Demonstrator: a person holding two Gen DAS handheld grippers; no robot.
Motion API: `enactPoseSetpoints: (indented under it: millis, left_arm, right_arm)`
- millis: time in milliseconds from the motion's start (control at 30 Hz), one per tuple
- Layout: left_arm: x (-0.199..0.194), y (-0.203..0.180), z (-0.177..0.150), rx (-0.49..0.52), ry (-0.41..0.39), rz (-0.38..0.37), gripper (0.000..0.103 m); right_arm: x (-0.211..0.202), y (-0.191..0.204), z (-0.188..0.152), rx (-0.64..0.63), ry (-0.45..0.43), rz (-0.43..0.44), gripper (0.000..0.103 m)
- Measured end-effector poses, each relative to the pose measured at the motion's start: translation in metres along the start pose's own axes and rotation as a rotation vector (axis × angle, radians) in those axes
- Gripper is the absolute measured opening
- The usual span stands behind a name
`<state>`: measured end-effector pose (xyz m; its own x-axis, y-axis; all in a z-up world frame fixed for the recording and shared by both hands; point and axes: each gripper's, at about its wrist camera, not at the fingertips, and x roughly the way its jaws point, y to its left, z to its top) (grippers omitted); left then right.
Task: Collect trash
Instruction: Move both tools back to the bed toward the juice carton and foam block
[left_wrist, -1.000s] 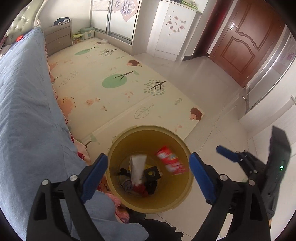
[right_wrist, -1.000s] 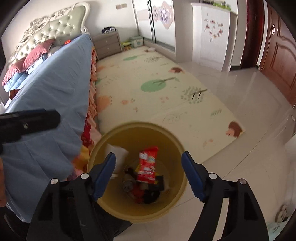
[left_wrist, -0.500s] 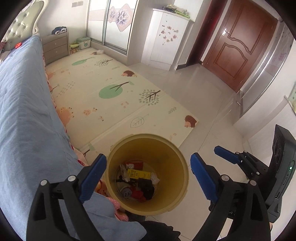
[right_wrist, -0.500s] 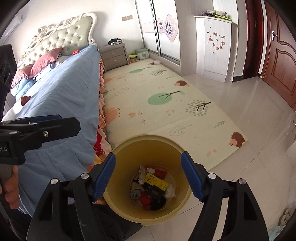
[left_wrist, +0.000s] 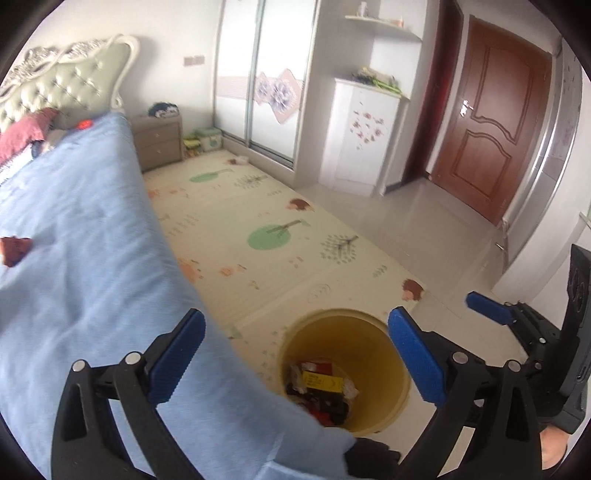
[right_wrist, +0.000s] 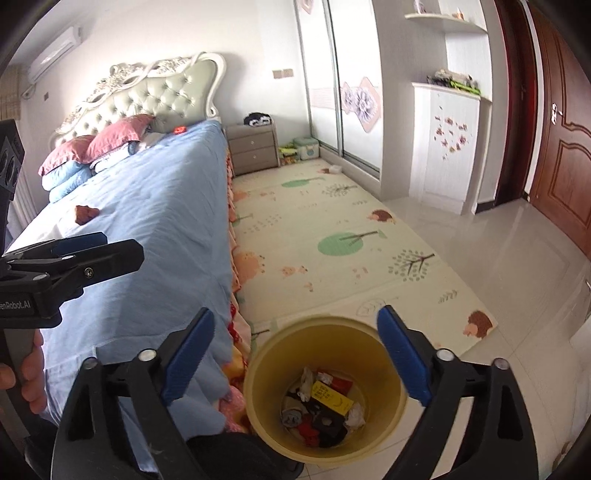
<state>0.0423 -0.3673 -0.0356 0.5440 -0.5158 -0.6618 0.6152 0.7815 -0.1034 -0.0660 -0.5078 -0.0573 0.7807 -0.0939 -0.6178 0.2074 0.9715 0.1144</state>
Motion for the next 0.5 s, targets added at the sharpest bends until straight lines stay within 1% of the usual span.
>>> enactPoseSetpoints:
  millis: [200,300,400,500]
  left_arm:
    - [-0.044,0.043,-0.007,-0.026,-0.084,0.111,0.099]
    - [-0.066,0.069,-0.014,-0.058,-0.126,0.178,0.099]
    - [-0.088,0.099,-0.021,-0.088,-0.174,0.269,0.099]
    - [-0.111,0.137,-0.030,-0.121,-0.216,0.393,0.099]
  right_arm:
    - [-0.005,0.045,0.013,-0.058,-0.062,0.072,0.095]
    - [-0.005,0.071,0.019,-0.085,-0.091,0.077,0.095]
    - [-0.002,0.098,0.025,-0.109,-0.101,0.112,0.095]
    - [-0.002,0.131,0.033,-0.120,-0.124,0.179,0.095]
